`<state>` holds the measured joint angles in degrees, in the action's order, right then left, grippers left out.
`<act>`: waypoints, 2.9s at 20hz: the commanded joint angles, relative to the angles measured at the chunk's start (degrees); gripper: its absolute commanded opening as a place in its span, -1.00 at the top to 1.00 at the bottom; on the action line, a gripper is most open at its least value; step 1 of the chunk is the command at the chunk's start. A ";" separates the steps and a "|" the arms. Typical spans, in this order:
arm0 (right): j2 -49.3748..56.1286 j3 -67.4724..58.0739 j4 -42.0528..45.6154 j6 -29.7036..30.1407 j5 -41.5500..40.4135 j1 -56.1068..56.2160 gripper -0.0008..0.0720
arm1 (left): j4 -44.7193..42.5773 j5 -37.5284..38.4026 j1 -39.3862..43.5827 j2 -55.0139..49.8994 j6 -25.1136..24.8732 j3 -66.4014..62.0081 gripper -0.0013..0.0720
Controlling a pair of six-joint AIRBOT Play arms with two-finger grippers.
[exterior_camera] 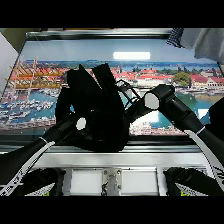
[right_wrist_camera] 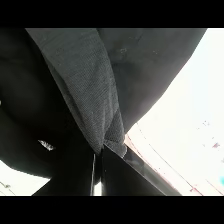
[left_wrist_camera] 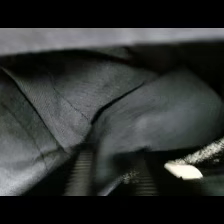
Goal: Fold the clothes and pants, and hang the long-sleeved shirts on hangers.
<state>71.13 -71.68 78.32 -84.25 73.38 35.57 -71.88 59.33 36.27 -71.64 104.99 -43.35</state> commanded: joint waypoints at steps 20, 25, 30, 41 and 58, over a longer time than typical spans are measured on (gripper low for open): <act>-20.48 -41.59 10.62 -10.45 -12.59 -11.21 0.92 | -0.68 -13.88 -7.04 24.35 -3.54 -62.49 0.91; -17.31 -41.57 13.64 -14.99 -11.21 -11.26 0.92 | -6.34 -9.92 -7.15 12.20 -4.31 -73.00 0.91; -7.10 -41.57 17.51 -16.37 0.04 -16.35 0.92 | -7.52 0.11 -15.04 0.55 1.11 -74.01 0.91; -8.76 -17.62 17.44 -19.85 23.76 -7.52 0.92 | -9.05 20.26 -6.34 12.07 -1.97 -30.05 0.91; -11.74 5.62 16.41 -27.23 20.04 1.90 0.92 | -2.10 9.01 0.83 30.42 10.19 -4.26 -0.91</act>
<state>59.42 -66.35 94.89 -111.26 93.65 37.32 -74.02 69.08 41.12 -42.57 116.14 -44.14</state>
